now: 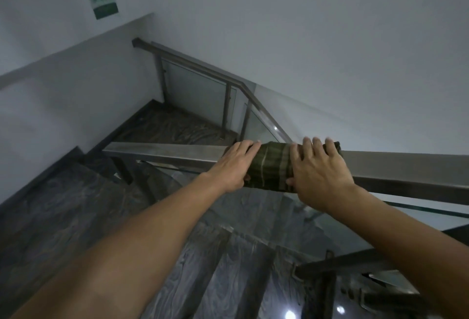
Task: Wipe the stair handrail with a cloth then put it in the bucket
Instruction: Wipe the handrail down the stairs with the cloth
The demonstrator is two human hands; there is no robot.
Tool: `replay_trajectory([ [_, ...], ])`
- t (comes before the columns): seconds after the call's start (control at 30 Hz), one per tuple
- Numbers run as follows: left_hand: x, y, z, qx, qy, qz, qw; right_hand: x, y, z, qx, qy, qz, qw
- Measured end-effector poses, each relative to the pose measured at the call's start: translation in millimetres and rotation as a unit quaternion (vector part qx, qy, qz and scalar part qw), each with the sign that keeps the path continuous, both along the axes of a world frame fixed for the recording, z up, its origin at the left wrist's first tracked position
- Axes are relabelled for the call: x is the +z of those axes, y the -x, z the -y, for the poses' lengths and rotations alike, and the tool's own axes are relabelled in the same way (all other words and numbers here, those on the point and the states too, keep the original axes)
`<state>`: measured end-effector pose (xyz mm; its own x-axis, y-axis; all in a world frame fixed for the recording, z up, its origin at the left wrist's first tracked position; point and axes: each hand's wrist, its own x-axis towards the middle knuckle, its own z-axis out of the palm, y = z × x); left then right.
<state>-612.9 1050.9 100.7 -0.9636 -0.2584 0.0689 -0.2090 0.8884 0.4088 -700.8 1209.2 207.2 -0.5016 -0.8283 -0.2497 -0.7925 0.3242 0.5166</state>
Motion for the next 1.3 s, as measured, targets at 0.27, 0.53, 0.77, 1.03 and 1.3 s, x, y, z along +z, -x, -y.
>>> replay_trajectory([
  [0.27,-46,-16,61,-0.014,-0.034,0.041,0.999,-45,-13,48,0.043,0.064,0.022,0.997],
  [0.53,-102,-46,138,-0.006,-0.065,0.034,0.997,-101,-44,124,0.044,0.087,0.020,0.995],
  [0.77,-141,-73,202,-0.001,-0.077,0.058,0.995,-145,-71,191,0.026,0.084,0.026,0.996],
  [1.03,-184,-98,262,0.010,-0.076,0.067,0.995,-190,-96,252,0.018,0.093,0.030,0.995],
  [1.3,-225,-120,315,0.032,-0.073,0.076,0.994,-229,-119,307,0.025,0.100,0.035,0.994],
])
